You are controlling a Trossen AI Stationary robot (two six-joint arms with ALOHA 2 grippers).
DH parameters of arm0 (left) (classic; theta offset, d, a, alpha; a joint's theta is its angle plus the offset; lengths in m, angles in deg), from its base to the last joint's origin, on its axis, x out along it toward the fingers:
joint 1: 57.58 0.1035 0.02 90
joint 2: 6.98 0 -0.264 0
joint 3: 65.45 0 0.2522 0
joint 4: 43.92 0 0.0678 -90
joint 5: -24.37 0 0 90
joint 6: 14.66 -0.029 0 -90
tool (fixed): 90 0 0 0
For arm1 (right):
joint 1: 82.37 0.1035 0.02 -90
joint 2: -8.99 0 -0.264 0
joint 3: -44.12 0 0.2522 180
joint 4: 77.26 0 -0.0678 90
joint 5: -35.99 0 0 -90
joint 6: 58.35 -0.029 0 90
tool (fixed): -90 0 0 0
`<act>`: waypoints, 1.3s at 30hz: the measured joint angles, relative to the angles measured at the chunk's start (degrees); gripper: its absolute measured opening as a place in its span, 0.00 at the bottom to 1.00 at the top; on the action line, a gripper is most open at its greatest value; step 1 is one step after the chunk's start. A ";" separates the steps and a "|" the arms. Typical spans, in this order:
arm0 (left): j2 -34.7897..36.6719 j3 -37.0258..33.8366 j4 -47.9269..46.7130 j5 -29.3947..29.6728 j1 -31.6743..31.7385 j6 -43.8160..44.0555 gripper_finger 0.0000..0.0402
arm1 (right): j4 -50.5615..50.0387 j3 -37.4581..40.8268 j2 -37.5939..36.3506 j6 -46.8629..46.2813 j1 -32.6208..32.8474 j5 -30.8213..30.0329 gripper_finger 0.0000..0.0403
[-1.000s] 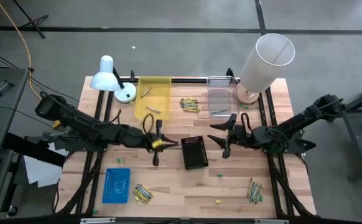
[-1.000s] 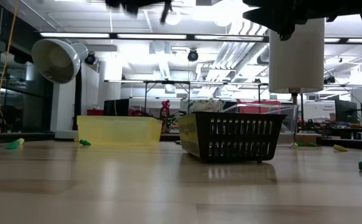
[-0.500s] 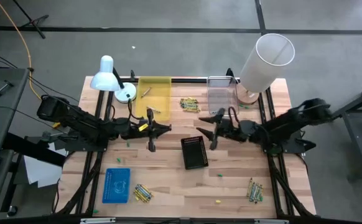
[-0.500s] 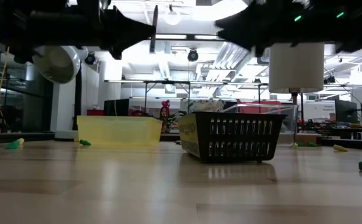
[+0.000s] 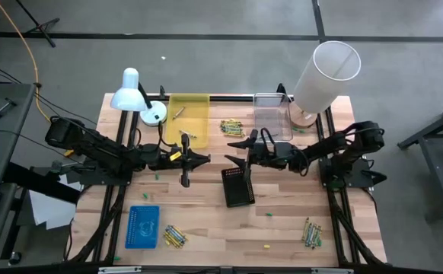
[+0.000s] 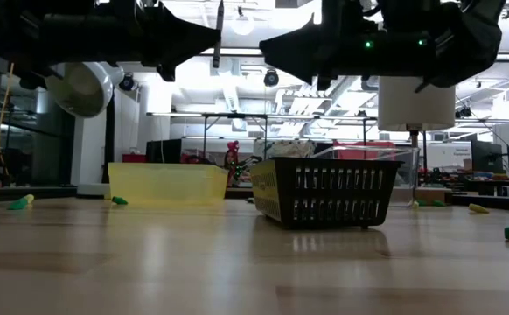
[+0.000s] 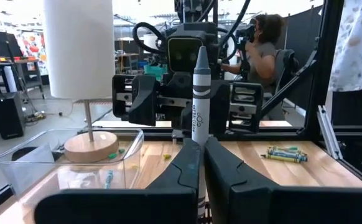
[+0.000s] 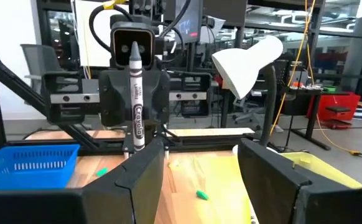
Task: Sort crayons
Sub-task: Put the gray crayon into the yellow transparent bin
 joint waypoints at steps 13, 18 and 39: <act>0.02 0.00 -4.28 14.13 0.18 0.09 0.00 | 0.20 -0.15 0.00 -0.02 -0.26 0.70 0.50; -2.24 0.00 -13.57 34.67 4.46 6.13 0.00 | -0.02 -0.15 0.00 -2.89 -1.47 0.72 0.50; -13.01 0.07 -23.04 36.75 16.48 19.58 0.01 | -3.63 -0.15 0.00 -4.98 -2.51 0.70 0.50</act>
